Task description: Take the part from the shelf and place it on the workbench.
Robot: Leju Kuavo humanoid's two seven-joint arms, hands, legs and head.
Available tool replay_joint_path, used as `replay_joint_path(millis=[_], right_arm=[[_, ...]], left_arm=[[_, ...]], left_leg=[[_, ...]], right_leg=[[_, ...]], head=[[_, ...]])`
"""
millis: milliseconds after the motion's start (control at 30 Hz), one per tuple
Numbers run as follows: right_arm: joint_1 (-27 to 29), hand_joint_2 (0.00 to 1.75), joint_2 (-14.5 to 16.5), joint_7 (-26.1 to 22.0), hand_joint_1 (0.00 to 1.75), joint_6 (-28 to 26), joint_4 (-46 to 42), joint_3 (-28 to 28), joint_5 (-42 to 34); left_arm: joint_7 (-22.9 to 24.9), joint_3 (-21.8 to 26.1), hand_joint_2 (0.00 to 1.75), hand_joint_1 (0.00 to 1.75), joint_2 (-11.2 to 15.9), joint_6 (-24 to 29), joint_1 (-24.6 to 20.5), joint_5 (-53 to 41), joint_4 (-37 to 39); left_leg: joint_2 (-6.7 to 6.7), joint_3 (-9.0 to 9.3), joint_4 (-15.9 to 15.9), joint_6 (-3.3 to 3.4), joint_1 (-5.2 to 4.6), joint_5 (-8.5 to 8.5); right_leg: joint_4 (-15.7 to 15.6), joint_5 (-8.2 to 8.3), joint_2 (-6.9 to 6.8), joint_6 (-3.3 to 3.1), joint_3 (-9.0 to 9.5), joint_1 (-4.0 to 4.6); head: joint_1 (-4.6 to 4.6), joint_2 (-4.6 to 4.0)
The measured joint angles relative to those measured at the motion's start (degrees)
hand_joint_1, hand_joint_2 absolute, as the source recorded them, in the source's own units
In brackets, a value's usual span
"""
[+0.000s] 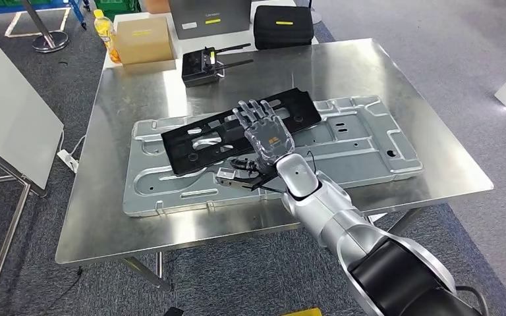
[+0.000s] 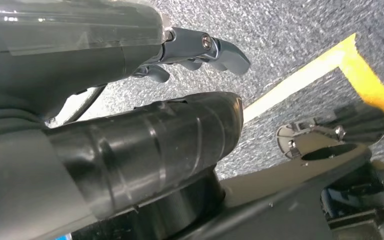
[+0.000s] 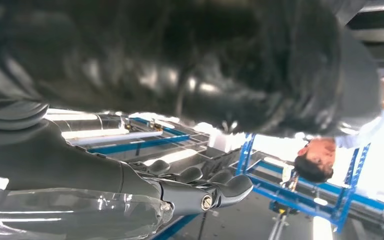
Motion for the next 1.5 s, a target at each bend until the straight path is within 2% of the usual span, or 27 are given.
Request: replay_joint_path(millis=[100, 133, 167, 200, 267, 333, 367, 433, 500, 567, 633, 667, 700, 767, 833, 900, 967, 1000, 1067, 1133, 1167, 1200, 1267, 1300, 1367, 1433, 1500], right_arm=[[0.01, 0.00, 0.10, 0.01, 0.00, -0.05, 0.00, 0.00, 0.00], [0.07, 0.00, 0.11, 0.01, 0.00, -0.07, 0.00, 0.00, 0.00], [0.15, 0.00, 0.10, 0.02, 0.00, -0.08, 0.00, 0.00, 0.00], [0.21, 0.00, 0.10, 0.02, 0.00, -0.09, 0.00, 0.00, -0.01], [0.28, 0.00, 0.09, 0.03, 0.00, -0.13, 0.00, 0.00, -0.03], [0.26, 0.00, 0.04, 0.10, 0.00, -0.18, 0.00, 0.00, -0.08], [0.25, 0.00, 0.01, 0.14, 0.00, -0.24, 0.00, 0.00, -0.11], [0.26, 0.00, -0.05, 0.19, 0.00, -0.40, 0.00, 0.00, -0.20], [0.27, 0.00, -0.27, 0.27, 0.00, -0.62, 0.02, 0.00, -0.26], [0.31, 0.00, -0.56, 0.36, 0.00, -0.84, 0.04, 0.00, -0.28], [0.48, 0.00, -0.76, 0.36, 0.00, -0.95, 0.04, 0.00, -0.28], [0.61, 0.00, -0.86, 0.36, 0.00, -0.98, 0.04, 0.00, -0.30], [0.75, 0.00, -0.95, 0.36, 0.00, -1.01, 0.04, 0.00, -0.36], [0.91, 0.00, -1.10, 0.36, 0.00, -1.14, 0.04, -0.02, -0.64], [0.98, 0.00, -1.20, 0.36, 0.00, -1.59, 0.02, -0.20, -1.26], [1.25, 0.00, -1.49, 0.35, 0.00, -2.53, 0.00, -0.71, -2.09], [1.79, 0.00, -1.98, 0.34, 0.00, -3.31, 0.01, -1.20, -2.62], [2.02, 0.00, -2.15, 0.33, 0.00, -3.48, 0.01, -1.31, -2.74], [2.32, 0.00, -2.29, 0.31, 0.00, -3.54, 0.01, -1.37, -2.80], [2.61, 0.00, -2.39, 0.30, 0.00, -3.52, 0.01, -1.40, -2.90], [2.85, 0.00, -2.48, 0.31, 0.00, -3.52, 0.01, -1.48, -3.03], [3.16, 0.00, -2.59, 0.33, 0.00, -3.58, 0.02, -1.63, -3.29], [3.94, 0.00, -2.94, 0.34, 0.00, -3.97, 0.02, -2.20, -4.09], [4.41, 0.00, -3.18, 0.26, 0.00, -4.37, 0.02, -2.62, -4.68], [5.85, 0.00, -3.95, -0.10, 0.00, -5.43, -0.05, -3.90, -6.17], [8.30, 0.00, -4.88, -0.84, 0.00, -6.30, -0.43, -6.09, -8.02], [11.41, 0.00, -5.82, -2.14, 0.00, -6.60, -1.21, -9.22, -10.08]], left_arm=[[0.30, -0.02, 0.00, 0.00, 0.03, 0.00, 0.01, -0.36, 0.00], [0.36, -0.03, 0.00, 0.00, 0.04, 0.00, 0.01, -0.55, 0.00], [0.46, -0.04, 0.00, 0.00, 0.05, 0.00, 0.00, -0.75, 0.00], [0.58, -0.05, 0.00, 0.00, 0.07, 0.00, 0.00, -0.93, 0.00], [0.85, -0.06, 0.00, 0.00, 0.13, 0.00, -0.07, -1.26, 0.00], [1.05, -0.08, 0.00, 0.00, 0.19, 0.00, -0.22, -1.51, 0.00], [1.14, -0.09, 0.00, 0.00, 0.20, 0.00, -0.29, -1.65, 0.00], [1.30, -0.11, 0.00, 0.00, 0.25, -0.03, -0.32, -1.97, 0.00], [1.40, -0.11, 0.00, 0.00, 0.28, -0.07, -0.33, -2.21, 0.00], [1.41, -0.11, 0.00, 0.00, 0.30, -0.09, -0.38, -2.28, 0.00], [1.42, -0.11, 0.00, 0.00, 0.34, -0.10, -0.36, -2.30, 0.00], [1.43, -0.11, 0.00, 0.00, 0.37, -0.10, -0.35, -2.31, 0.00], [1.43, -0.11, 0.00, 0.00, 0.40, -0.08, -0.35, -2.32, 0.00], [1.44, -0.11, 0.00, 0.00, 0.44, -0.02, -0.35, -2.32, 0.00], [1.43, -0.11, 0.00, 0.00, 0.46, 0.07, -0.38, -2.27, 0.00], [1.40, -0.11, 0.00, 0.00, 0.50, 0.14, -0.42, -2.19, 0.00], [1.39, -0.11, 0.00, 0.00, 0.56, 0.17, -0.34, -2.09, 0.01], [1.39, -0.11, 0.00, 0.00, 0.58, 0.17, -0.27, -2.06, 0.01], [1.41, -0.11, 0.00, 0.00, 0.64, 0.17, -0.17, -2.04, 0.02], [1.41, -0.11, 0.00, 0.00, 0.72, 0.17, -0.18, -2.03, 0.02], [1.41, -0.11, 0.00, 0.00, 0.78, 0.18, -0.20, -2.01, 0.02], [1.41, -0.11, 0.00, 0.00, 0.85, 0.21, -0.19, -1.94, 0.02], [1.41, -0.11, 0.00, 0.00, 0.97, 0.35, -0.19, -1.72, 0.02], [1.40, -0.11, 0.00, 0.00, 1.02, 0.46, -0.22, -1.51, 0.02], [1.30, -0.11, 0.00, 0.00, 1.11, 0.77, -0.22, -0.95, 0.02], [1.06, -0.11, 0.00, 0.00, 1.20, 1.10, -0.05, -0.19, 0.02], [0.78, -0.11, 0.00, 0.00, 1.33, 1.40, 0.19, 0.70, 0.02]], left_leg=[[0.03, -2.48, 9.72, -0.58, 0.25, -8.45], [0.04, -2.87, 13.04, -0.75, 0.29, -9.77], [0.04, -2.60, 14.99, -0.88, 0.31, -9.71], [0.05, -1.40, 15.00, -0.96, 0.32, -8.54], [0.06, 3.63, 9.59, -0.92, 0.36, -6.18], [-0.02, 9.20, 1.78, -0.56, 0.17, -6.84], [-0.07, 10.69, -0.59, -0.29, 0.03, -7.57], [-0.06, 10.92, -1.87, 0.53, -0.04, -7.60], [0.25, 10.06, -2.09, 1.66, 0.13, -6.45], [0.52, 8.72, -2.16, 2.55, 0.15, -5.11], [0.56, 7.02, -2.01, 2.77, -0.02, -3.87], [0.59, 6.17, -1.88, 2.74, -0.09, -3.30], [0.61, 5.33, -1.71, 2.69, -0.15, -2.78], [0.62, 3.89, -1.29, 2.50, -0.26, -1.90], [0.57, 2.90, -0.97, 2.05, -0.46, -1.08], [0.54, 2.51, -1.12, 1.38, -0.45, -0.10], [0.44, 2.20, -1.42, 0.64, -0.35, 0.55], [0.38, 1.73, -0.89, 0.36, -0.30, -0.36], [0.30, 0.21, 3.34, -0.10, -0.08, -5.30], [0.31, -1.18, 10.27, -0.53, 0.09, -10.37], [0.31, -1.24, 12.87, -0.71, 0.16, -11.12], [0.32, -0.56, 13.94, -0.86, 0.22, -10.47], [0.33, 3.30, 10.90, -0.98, 0.34, -7.41], [0.31, 6.25, 7.23, -0.95, 0.36, -6.92], [0.09, 10.94, 0.27, -0.41, 0.14, -7.94], [-0.12, 11.94, -2.18, 0.51, -0.15, -8.50], [-0.02, 11.18, -2.31, 1.56, -0.02, -7.21]], right_leg=[[-0.15, 2.00, -0.19, -0.67, -2.33, -0.12], [-0.10, 2.62, -0.23, -0.63, -3.18, -0.10], [-0.01, 3.23, -0.26, -0.55, -4.05, -0.10], [0.13, 3.79, -0.28, -0.42, -4.92, -0.12], [0.56, 4.73, -0.28, -0.04, -6.41, -0.19], [0.96, 5.50, -0.28, 0.55, -7.26, -0.08], [1.00, 5.92, -0.30, 0.87, -7.44, -0.01], [0.82, 6.77, -0.30, 1.60, -7.60, 0.08], [1.88, 5.32, -0.13, 2.17, -8.33, -0.05], [6.92, 0.21, 0.04, 2.55, -10.12, -0.23], [14.64, -4.29, 0.05, 2.85, -12.03, -0.29], [17.19, -4.69, 0.05, 2.93, -12.22, -0.30], [17.95, -3.94, 0.05, 2.91, -11.52, -0.31], [13.18, -1.11, 0.06, 2.53, -7.01, -0.29], [5.15, -0.89, 0.06, 1.92, -1.46, -0.01], [1.05, -1.61, 0.07, 1.37, 0.68, 0.40], [0.30, -0.51, -0.04, 0.67, 0.14, 0.34], [-0.01, 0.27, -0.13, 0.17, -0.33, 0.20], [-0.48, 1.96, -0.24, -0.54, -1.75, -0.09], [-0.49, 3.39, -0.21, -0.71, -3.50, -0.10], [-0.43, 4.06, -0.25, -0.67, -4.38, -0.08], [-0.34, 4.73, -0.29, -0.56, -5.29, -0.09], [-0.01, 6.02, -0.36, -0.21, -7.15, -0.18], [0.25, 6.61, -0.37, 0.06, -8.01, -0.19], [0.57, 7.68, -0.43, 0.76, -8.98, -0.13], [0.23, 8.84, -0.56, 1.53, -9.02, -0.03], [0.14, 8.79, -0.52, 2.22, -9.24, -0.11]], head=[[-0.03, 0.00], [-0.03, 0.00], [-0.03, 0.00], [-0.04, 0.00], [-0.04, 0.00], [-0.03, 0.00], [-0.01, 0.00], [0.02, 0.00], [0.07, 0.00], [0.14, 0.00], [0.17, 0.00], [0.17, 0.00], [0.17, 0.00], [0.16, 0.00], [0.13, 0.00], [0.12, 0.00], [0.15, 0.00], [0.12, 0.00], [0.06, 0.00], [0.03, 0.00], [0.03, 0.00], [0.03, 0.00], [0.02, 0.00], [0.01, 0.00], [0.04, 0.00], [0.10, 0.00], [0.14, 0.00]])
